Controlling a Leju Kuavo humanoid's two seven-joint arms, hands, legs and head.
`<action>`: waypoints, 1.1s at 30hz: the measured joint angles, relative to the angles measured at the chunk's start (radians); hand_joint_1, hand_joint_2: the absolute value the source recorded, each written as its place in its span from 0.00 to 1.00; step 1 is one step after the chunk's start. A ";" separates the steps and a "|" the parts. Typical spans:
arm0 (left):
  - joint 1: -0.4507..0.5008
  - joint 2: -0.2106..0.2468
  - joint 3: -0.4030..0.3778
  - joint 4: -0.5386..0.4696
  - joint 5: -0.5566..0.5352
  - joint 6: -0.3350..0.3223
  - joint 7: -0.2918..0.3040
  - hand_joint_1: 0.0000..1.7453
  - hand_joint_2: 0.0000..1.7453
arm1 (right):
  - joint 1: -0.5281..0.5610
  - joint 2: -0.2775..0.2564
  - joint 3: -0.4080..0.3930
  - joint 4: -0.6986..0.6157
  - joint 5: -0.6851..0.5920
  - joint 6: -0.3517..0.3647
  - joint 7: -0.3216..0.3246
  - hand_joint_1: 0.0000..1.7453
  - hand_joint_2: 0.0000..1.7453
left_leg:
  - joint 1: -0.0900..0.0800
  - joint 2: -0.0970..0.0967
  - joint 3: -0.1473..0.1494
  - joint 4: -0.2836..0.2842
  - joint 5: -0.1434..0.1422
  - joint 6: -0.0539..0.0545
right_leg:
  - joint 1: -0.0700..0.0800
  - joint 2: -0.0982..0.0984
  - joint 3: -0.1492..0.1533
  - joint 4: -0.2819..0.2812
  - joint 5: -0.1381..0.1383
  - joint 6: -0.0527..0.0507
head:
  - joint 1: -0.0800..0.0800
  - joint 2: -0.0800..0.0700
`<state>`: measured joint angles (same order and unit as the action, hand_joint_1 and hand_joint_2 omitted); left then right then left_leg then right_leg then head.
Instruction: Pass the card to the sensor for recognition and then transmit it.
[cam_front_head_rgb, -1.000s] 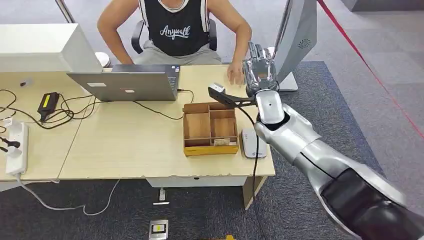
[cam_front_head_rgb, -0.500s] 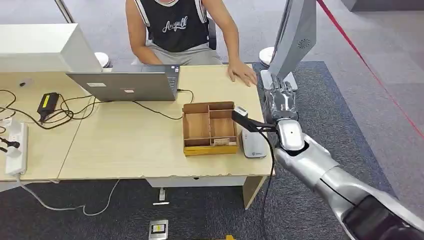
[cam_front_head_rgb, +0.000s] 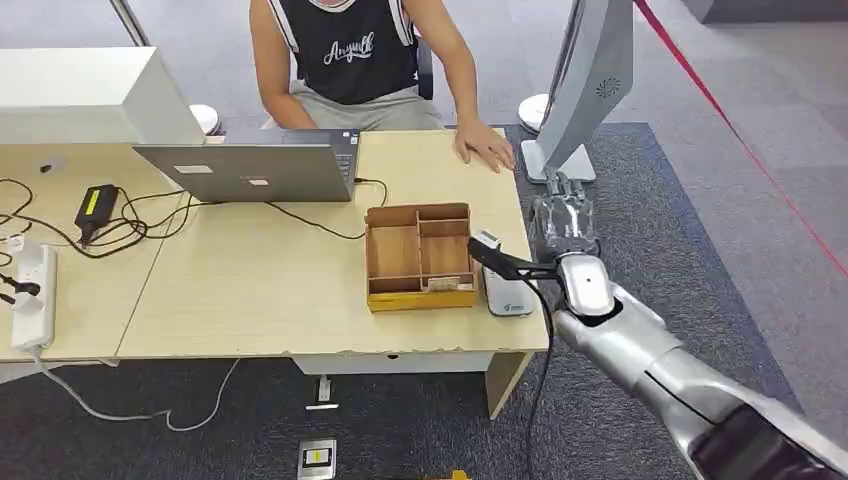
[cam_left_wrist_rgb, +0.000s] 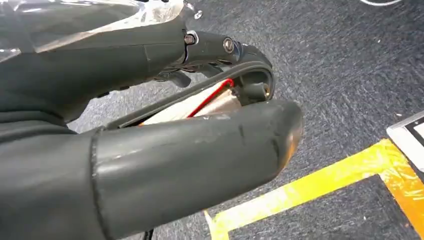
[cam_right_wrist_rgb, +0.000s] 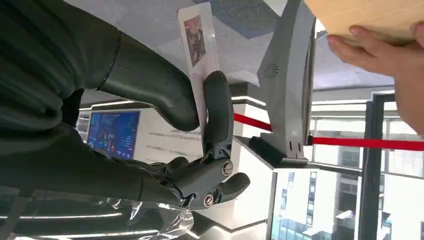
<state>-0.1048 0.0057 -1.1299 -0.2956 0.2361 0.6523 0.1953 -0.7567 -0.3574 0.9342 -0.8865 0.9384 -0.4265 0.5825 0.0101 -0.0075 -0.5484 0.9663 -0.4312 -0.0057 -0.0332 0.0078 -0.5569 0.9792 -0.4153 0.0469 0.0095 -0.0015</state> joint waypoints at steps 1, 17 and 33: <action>0.001 0.000 0.000 0.000 0.002 0.000 0.000 0.00 0.00 | 0.003 0.002 0.000 0.000 -0.005 0.000 -0.005 1.00 1.00 | 0.000 0.000 0.000 0.000 0.000 0.000 | 0.000 0.000 0.000 0.000 0.000 0.000 | 0.000 0.000; 0.001 0.000 0.000 0.000 0.027 0.001 0.002 0.00 0.00 | 0.041 0.078 0.015 0.094 -0.068 0.005 -0.090 1.00 1.00 | 0.000 0.000 0.000 0.000 0.000 0.000 | 0.000 0.000 0.000 0.000 0.000 0.000 | 0.000 0.000; 0.001 0.001 0.000 0.000 0.031 0.001 0.002 0.00 0.00 | 0.076 0.109 0.018 0.178 -0.104 -0.020 -0.102 1.00 1.00 | 0.000 0.000 0.000 0.000 0.000 0.000 | 0.000 0.000 0.000 0.000 0.000 0.000 | 0.000 0.000</action>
<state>-0.1038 0.0065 -1.1299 -0.2956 0.2670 0.6535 0.1976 -0.6809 -0.2487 0.9525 -0.7088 0.8343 -0.4467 0.4807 0.0104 -0.0075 -0.5482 0.9661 -0.4312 -0.0058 -0.0330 0.0078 -0.5570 0.9792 -0.4154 0.0468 0.0095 -0.0011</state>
